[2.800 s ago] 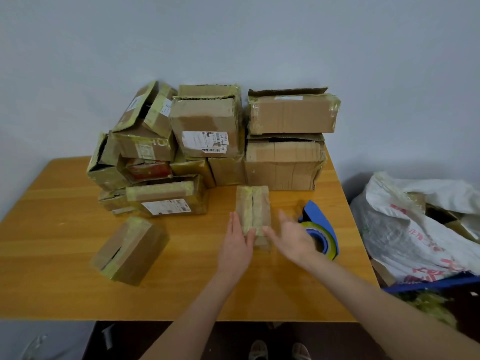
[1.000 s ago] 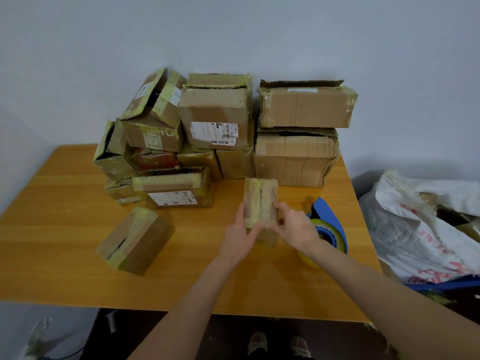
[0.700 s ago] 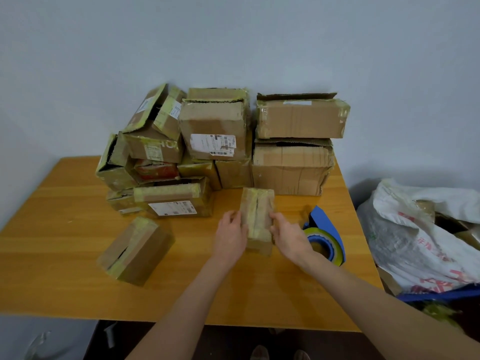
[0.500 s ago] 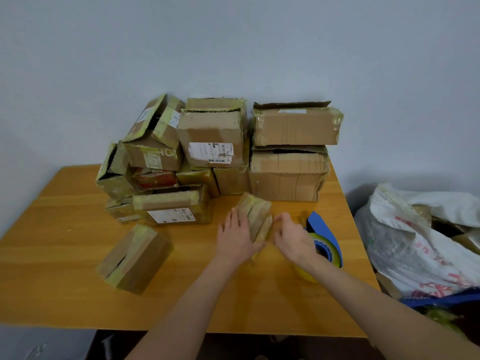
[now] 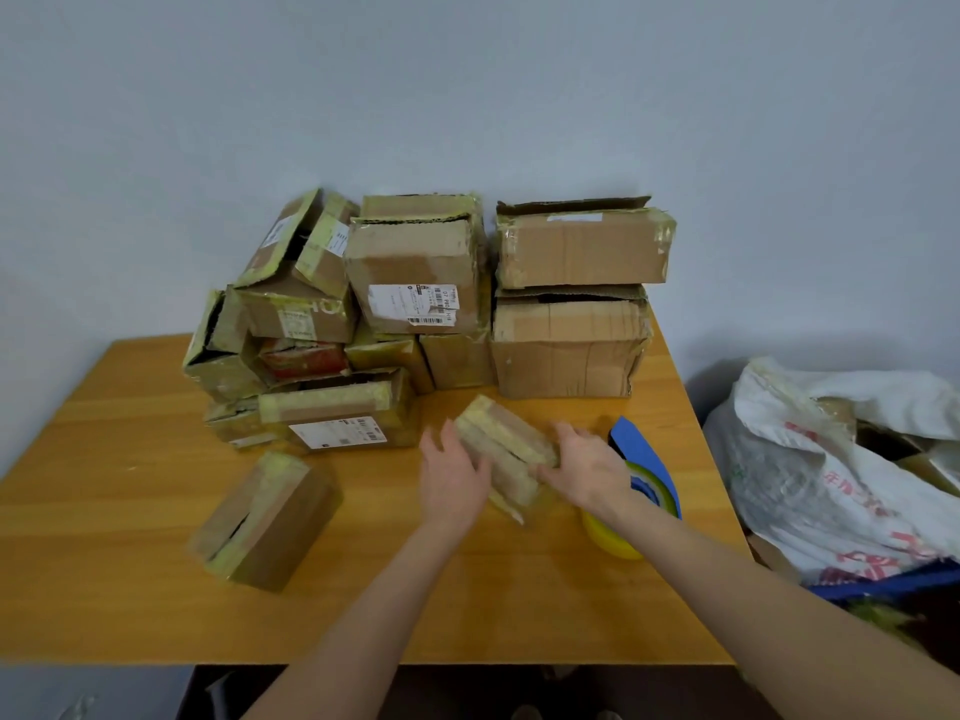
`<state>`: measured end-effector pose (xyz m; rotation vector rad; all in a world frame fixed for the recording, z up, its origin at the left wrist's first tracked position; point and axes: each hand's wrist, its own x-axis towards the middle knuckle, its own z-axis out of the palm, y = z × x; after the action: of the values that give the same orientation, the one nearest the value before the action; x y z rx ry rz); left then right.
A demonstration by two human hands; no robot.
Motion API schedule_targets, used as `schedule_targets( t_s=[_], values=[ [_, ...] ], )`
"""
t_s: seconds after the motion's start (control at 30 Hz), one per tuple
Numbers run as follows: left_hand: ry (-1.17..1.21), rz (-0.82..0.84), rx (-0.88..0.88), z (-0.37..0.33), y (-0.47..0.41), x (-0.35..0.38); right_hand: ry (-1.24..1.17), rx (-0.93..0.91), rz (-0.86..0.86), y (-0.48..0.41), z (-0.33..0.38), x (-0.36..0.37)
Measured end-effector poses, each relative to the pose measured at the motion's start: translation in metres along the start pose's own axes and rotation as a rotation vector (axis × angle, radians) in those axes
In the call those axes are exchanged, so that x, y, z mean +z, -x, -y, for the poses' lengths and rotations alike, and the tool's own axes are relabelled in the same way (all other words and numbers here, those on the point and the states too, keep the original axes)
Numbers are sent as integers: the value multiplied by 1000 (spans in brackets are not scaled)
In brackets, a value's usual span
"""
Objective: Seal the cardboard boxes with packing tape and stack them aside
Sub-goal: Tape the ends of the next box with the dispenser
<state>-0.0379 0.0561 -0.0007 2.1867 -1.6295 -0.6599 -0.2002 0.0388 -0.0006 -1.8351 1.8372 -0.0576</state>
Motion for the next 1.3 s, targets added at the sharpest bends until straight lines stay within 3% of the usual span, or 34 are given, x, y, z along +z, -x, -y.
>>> schedule_targets(
  t_s=[0.07,0.17,0.27,0.33,0.4,0.53,0.8,0.97,1.13,1.3],
  values=[
    [123,74,-4,-4,0,4,2,-2,6,2,2,5],
    [73,126,122,-3,-7,4,-58,-33,39,5,0,3],
    [-86,115,297,2,-8,2,-6,-11,-23,7,-19,-8],
    [-270,124,461,4,-3,5,3,101,-92,9,-40,-19],
    [-385,168,525,4,2,13,50,224,-48,10,-62,-25],
    [-437,208,530,1,-1,20,7,382,171,8,-91,-15],
    [-562,267,555,14,-4,11,-237,511,145,4,-107,-7],
    [-612,280,559,13,-6,12,-397,451,117,-8,-85,-13],
    [-623,296,554,10,-7,11,-774,502,202,-13,-66,-15],
    [-637,261,565,12,-6,13,-805,435,162,-14,-67,-20]
  ],
)
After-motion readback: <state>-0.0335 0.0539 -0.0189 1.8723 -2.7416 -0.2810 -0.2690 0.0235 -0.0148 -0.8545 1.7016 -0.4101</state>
